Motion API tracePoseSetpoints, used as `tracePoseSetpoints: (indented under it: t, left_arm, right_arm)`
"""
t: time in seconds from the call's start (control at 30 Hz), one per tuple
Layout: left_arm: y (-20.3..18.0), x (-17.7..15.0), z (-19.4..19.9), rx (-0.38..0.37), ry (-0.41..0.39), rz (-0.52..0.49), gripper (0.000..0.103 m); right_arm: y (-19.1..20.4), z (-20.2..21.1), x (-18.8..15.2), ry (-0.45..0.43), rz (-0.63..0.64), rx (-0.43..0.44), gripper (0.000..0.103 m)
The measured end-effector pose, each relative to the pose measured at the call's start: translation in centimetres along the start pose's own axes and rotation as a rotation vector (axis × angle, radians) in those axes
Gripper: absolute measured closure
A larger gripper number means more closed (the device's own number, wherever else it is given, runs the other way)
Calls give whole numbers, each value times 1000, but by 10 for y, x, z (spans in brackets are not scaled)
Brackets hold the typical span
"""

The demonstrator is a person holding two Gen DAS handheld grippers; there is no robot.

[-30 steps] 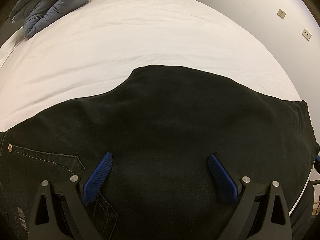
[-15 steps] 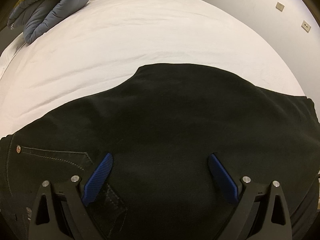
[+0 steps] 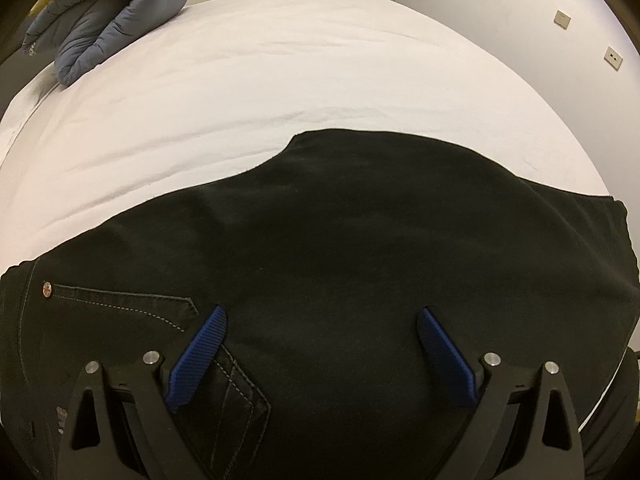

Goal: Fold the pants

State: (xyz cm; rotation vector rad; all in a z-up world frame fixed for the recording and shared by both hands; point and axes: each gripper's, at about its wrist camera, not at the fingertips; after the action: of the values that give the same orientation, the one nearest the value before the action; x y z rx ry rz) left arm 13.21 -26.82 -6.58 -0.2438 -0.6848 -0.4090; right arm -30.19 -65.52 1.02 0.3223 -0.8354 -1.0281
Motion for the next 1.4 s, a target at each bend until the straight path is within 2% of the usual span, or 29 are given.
tracePoseSetpoints:
  t: [0.1, 0.17, 0.27, 0.33, 0.37, 0.4, 0.43, 0.47, 0.57, 0.63, 0.67, 0.73, 0.8, 0.87, 0.93, 1.03, 1.1, 1.13, 1.2, 1.27, 1.37, 1.4]
  left_arm:
    - [1, 3, 4, -16, -11, 24, 8]
    - [4, 5, 7, -15, -26, 33, 8]
    - [16, 5, 8, -9, -25, 48, 8]
    - [24, 3, 4, -9, -12, 61, 10]
    - [28, 2, 3, -11, -12, 61, 11]
    - [27, 2, 3, -13, -15, 59, 11]
    - [28, 2, 4, -12, -17, 55, 11]
    - [28, 3, 4, -11, -18, 53, 12]
    - [29, 7, 13, -22, -36, 70, 19]
    - [25, 14, 24, -42, -74, 70, 20]
    - [19, 17, 27, -53, -90, 57, 20]
    - [6, 24, 27, -85, -102, 31, 20]
    - [-3, 28, 19, -124, -95, 28, 20]
    - [-6, 31, 2, -133, -66, 17, 24]
    - [5, 33, -14, -134, -32, 27, 27]
    - [29, 33, -17, -183, -29, 57, 40]
    - [49, 31, -11, -182, -26, 55, 69]
    - [59, 30, -8, -162, -23, 64, 76]
    - [77, 32, 0, -99, -45, 89, 80]
    - [78, 41, 8, -127, -77, 98, 81]
    - [38, 56, 3, -226, -83, 21, 81]
    - [20, 57, -7, -252, -64, -14, 78]
  right_arm:
    - [57, -31, -3, 83, 111, 187, 80]
    - [82, -60, -5, 124, 167, 236, 80]
    - [86, -122, 0, 198, 144, 208, 80]
    - [74, -159, 7, 205, 149, 112, 103]
    - [69, -171, 15, 188, 143, 104, 103]
    - [65, -176, 25, 154, 117, 136, 103]
    - [63, -176, 35, 108, 102, 141, 103]
    - [62, -176, 47, 46, 106, 100, 103]
    - [64, -176, 63, 9, 60, 47, 103]
    - [90, -158, 58, -28, 157, 33, 100]
    - [106, -149, 49, -23, 195, 64, 100]
    - [133, -140, 22, 50, 217, 190, 100]
    - [151, -142, -8, 127, 248, 251, 100]
    - [156, -160, -40, 215, 272, 248, 100]
    - [147, -174, -60, 255, 269, 179, 101]
    - [113, -180, -49, 233, 105, 203, 103]
    - [101, -167, -31, 152, 110, 141, 103]
    - [97, -162, -25, 124, 115, 113, 103]
    - [87, -152, -10, 79, 117, 50, 103]
    - [102, -147, -5, 57, 166, 24, 101]
    - [146, -150, -29, 134, 198, 190, 101]
    - [167, -157, -42, 169, 235, 232, 101]
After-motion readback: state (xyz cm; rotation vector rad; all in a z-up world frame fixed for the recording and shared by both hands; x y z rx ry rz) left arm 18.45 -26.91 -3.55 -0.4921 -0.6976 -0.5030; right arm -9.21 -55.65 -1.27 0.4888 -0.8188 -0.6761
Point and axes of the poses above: each gripper's, at about its wrist camera, not at the fingertips, and z roughly against the way its jaws point, y to its left, x to its top, and after that the axes turned 14 degrees about -y, right-handed
